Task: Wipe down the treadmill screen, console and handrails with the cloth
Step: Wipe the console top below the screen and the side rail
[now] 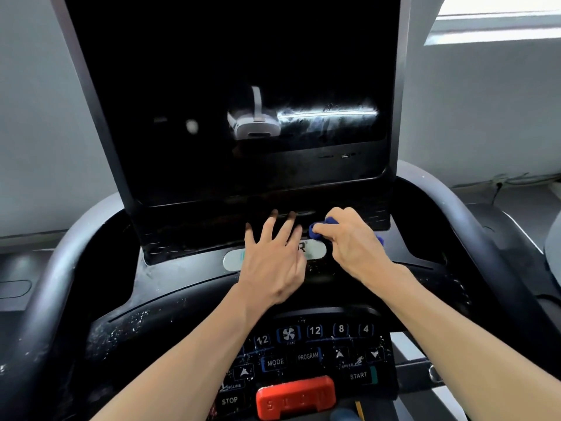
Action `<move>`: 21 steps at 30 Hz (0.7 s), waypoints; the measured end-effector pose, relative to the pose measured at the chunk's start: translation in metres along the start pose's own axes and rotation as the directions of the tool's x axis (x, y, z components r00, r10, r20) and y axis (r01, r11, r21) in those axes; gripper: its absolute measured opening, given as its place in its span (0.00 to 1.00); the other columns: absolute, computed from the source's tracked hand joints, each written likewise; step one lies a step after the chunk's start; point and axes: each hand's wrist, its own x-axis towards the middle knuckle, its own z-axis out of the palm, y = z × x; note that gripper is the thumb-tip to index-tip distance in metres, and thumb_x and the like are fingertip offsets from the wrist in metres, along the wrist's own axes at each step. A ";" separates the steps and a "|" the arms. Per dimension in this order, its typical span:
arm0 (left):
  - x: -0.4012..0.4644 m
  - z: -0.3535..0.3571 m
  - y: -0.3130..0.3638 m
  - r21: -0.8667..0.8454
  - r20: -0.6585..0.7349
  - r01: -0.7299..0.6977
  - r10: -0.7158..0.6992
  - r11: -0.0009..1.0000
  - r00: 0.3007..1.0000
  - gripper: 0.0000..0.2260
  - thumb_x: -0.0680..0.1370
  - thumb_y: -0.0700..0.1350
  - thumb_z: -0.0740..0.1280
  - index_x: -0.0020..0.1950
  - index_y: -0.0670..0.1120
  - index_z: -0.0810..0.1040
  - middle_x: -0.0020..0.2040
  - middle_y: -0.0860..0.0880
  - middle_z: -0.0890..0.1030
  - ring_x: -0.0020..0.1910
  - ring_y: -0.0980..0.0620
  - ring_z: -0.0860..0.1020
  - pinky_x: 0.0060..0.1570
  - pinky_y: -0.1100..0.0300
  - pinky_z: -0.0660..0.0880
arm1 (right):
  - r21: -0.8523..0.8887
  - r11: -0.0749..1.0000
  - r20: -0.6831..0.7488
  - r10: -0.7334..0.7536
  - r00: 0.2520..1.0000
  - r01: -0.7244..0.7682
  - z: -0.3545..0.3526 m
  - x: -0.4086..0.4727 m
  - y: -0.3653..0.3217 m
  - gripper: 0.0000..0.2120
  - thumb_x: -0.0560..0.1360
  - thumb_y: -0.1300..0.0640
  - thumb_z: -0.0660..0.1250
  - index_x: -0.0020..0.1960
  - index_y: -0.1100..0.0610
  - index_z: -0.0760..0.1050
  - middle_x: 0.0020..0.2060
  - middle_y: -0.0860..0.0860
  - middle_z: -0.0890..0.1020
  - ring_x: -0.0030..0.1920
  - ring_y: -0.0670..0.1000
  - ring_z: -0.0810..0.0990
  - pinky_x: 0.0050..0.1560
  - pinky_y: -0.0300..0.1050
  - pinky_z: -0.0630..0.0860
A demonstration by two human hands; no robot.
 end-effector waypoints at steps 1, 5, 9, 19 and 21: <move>0.000 0.001 0.000 -0.001 0.007 -0.004 0.004 1.000 1.000 0.28 0.80 0.54 0.45 0.78 0.49 0.66 0.81 0.51 0.61 0.80 0.44 0.55 0.72 0.30 0.57 | -0.027 0.999 0.023 -0.017 1.000 0.018 0.000 0.004 -0.007 0.19 0.69 0.72 0.71 0.53 0.52 0.84 0.43 0.49 0.75 0.43 0.50 0.69 0.37 0.47 0.72; 0.000 0.001 -0.001 -0.005 0.015 -0.003 0.003 1.000 1.000 0.28 0.80 0.55 0.45 0.78 0.50 0.65 0.82 0.52 0.59 0.80 0.44 0.53 0.74 0.31 0.56 | -0.212 0.977 0.060 -0.026 0.998 0.038 -0.011 0.008 -0.008 0.19 0.68 0.69 0.70 0.54 0.52 0.81 0.43 0.51 0.71 0.42 0.50 0.63 0.39 0.45 0.62; 0.000 0.000 -0.001 -0.008 0.014 0.001 0.000 1.000 1.000 0.28 0.80 0.54 0.46 0.77 0.49 0.67 0.81 0.52 0.60 0.80 0.44 0.54 0.73 0.31 0.56 | -0.296 0.952 0.027 0.090 0.996 -0.078 -0.016 -0.004 -0.010 0.15 0.68 0.69 0.64 0.51 0.57 0.79 0.42 0.53 0.70 0.43 0.54 0.65 0.42 0.46 0.61; 0.000 -0.006 -0.001 0.023 0.024 -0.004 0.003 1.000 1.000 0.27 0.79 0.53 0.47 0.74 0.49 0.71 0.79 0.52 0.65 0.78 0.44 0.60 0.69 0.31 0.62 | -0.341 0.923 0.192 0.254 0.948 -0.178 -0.036 -0.005 0.004 0.14 0.76 0.62 0.62 0.59 0.51 0.77 0.50 0.53 0.70 0.50 0.56 0.69 0.49 0.45 0.66; 0.001 -0.009 -0.003 0.037 0.019 -0.012 0.011 0.999 1.000 0.27 0.79 0.53 0.46 0.73 0.49 0.73 0.78 0.53 0.66 0.77 0.45 0.62 0.67 0.33 0.64 | -0.209 0.936 0.189 0.322 0.928 -0.283 -0.046 -0.009 0.015 0.12 0.78 0.61 0.64 0.57 0.50 0.81 0.47 0.50 0.71 0.48 0.53 0.71 0.47 0.42 0.69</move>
